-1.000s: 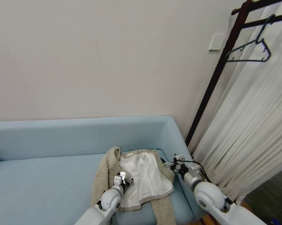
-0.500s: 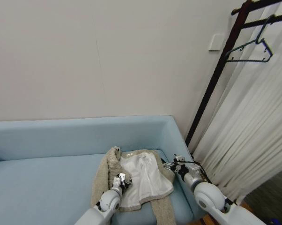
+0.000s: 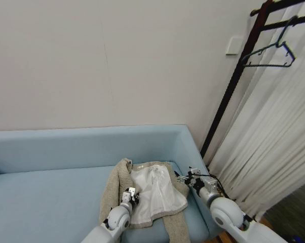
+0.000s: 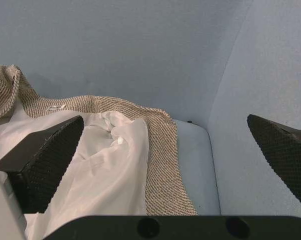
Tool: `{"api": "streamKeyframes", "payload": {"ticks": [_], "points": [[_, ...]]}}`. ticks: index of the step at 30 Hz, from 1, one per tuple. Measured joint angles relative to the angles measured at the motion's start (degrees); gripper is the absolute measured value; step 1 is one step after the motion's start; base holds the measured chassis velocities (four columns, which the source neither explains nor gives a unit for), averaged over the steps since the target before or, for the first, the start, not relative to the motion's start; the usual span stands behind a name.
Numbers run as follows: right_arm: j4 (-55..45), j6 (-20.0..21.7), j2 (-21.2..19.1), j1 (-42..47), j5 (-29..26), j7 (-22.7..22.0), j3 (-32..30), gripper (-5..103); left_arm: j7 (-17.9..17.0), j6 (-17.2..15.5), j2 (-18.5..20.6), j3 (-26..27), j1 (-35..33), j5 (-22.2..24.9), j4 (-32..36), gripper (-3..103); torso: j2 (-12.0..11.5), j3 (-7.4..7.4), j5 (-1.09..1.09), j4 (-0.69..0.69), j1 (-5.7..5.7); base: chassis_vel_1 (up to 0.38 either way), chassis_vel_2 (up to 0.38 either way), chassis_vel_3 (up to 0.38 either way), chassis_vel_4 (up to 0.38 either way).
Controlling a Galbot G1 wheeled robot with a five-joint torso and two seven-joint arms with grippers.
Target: Pick up the clothes from the sofa and hang them on the clothes hanger.
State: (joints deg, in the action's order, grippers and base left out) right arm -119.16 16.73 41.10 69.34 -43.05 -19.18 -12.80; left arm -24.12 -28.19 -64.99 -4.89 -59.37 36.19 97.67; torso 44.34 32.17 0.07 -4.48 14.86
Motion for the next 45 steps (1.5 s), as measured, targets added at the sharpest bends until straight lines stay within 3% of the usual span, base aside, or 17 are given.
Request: {"api": "streamKeyframes", "payload": {"ticks": [2, 11, 18, 23, 25, 26, 27, 28, 30, 33, 36, 39, 45], "points": [[-0.03, -0.05, 0.11, 0.0, 0.08, 0.01, 0.0, 100, -0.29, 0.97, 0.97, 1.39, -0.52, 0.0, 1.1, 3, 0.0, 0.0, 0.0, 0.01, 0.0, 0.0, 0.0, 0.0, 0.0], [0.03, -0.23, -0.01, -1.0, -0.11, 0.63, -0.26, 100, -0.05, 1.79, 5.08, 6.59, -3.61, 0.94, 8.37, 2, 0.0, 0.0, 0.0, 0.02, 0.0, 0.0, 0.0, 0.0, 0.0], [0.42, -0.29, -0.02, -1.97, -0.31, 1.13, -0.06, 100, 0.15, 1.93, 5.65, 7.31, -4.65, 0.99, 9.66, 1, 0.0, 0.0, 0.0, 0.01, 0.0, 0.0, 0.0, 0.0, 0.0], [1.02, -0.59, 0.08, -2.09, -0.25, 1.34, -0.14, 100, -0.01, 1.78, 5.34, 7.3, -5.54, 0.95, 9.49, 22, 0.0, 0.0, 0.0, 0.01, 0.0, 0.0, 0.0, 0.0, 0.0], [1.11, -0.67, 0.08, -1.99, -0.24, 1.42, -0.31, 100, -0.02, 1.77, 5.32, 7.32, -5.73, 0.92, 9.35, 22, 0.0, 0.0, 0.01, 0.01, 0.0, 0.0, 0.0, 0.0, 0.0], [1.23, -0.74, 0.06, -1.86, -0.24, 1.58, -0.51, 100, -0.02, 1.78, 5.3, 7.33, -5.83, 0.89, 9.18, 32, 0.0, 0.0, 0.01, 0.01, 0.0, 0.0, 0.0, 0.0, 0.0], [1.35, -0.79, 0.04, -1.76, -0.24, 1.7, -0.69, 100, 0.0, 1.81, 5.25, 7.34, -5.85, 0.86, 8.91, 32, 0.0, 0.0, 0.01, 0.01, 0.0, 0.0, 0.0, 0.0, 0.0], [1.45, -0.86, 0.03, -1.73, -0.23, 1.75, -0.78, 100, 0.01, 1.88, 5.17, 7.34, -5.81, 0.84, 8.67, 41, 0.0, 0.0, 0.01, 0.01, 0.0, 0.0, 0.0, 0.0, 0.0], [1.54, -0.89, 0.02, -1.72, -0.23, 1.8, -0.87, 100, 0.04, 1.97, 5.06, 7.34, -5.67, 0.83, 8.32, 40, 0.0, 0.0, 0.01, 0.01, 0.0, 0.0, 0.0, 0.0, 0.0], [1.71, -0.93, 0.02, -1.65, -0.22, 1.86, -1.02, 100, 0.08, 2.2, 4.75, 7.25, -5.22, 0.8, 7.63, 25, 0.0, 0.0, 0.01, 0.01, 0.0, 0.0, 0.0, 0.0, 0.0], [1.73, -0.95, 0.02, -1.44, -0.19, 1.86, -1.26, 100, 0.13, 2.24, 4.69, 7.18, -5.3, 0.79, 7.7, 19, 0.0, 0.0, 0.01, 0.01, 0.0, 0.0, 0.0, 0.0, 0.0], [1.73, -1.02, 0.02, -0.95, -0.05, 1.86, -1.57, 100, 0.17, 2.43, 4.72, 7.49, -6.12, 0.78, 8.58, 4, 0.0, 0.0, 0.01, 0.01, 0.0, 0.0, 0.0, 0.0, 0.0], [1.65, -1.36, -0.09, -0.78, -0.03, 2.08, -1.83, 100, 0.04, 3.23, 5.55, 9.35, -8.79, 0.3, 11.32, 2, 0.0, 0.0, 0.01, 0.01, 0.0, 0.0, 0.0, 0.0, 0.0]]}}
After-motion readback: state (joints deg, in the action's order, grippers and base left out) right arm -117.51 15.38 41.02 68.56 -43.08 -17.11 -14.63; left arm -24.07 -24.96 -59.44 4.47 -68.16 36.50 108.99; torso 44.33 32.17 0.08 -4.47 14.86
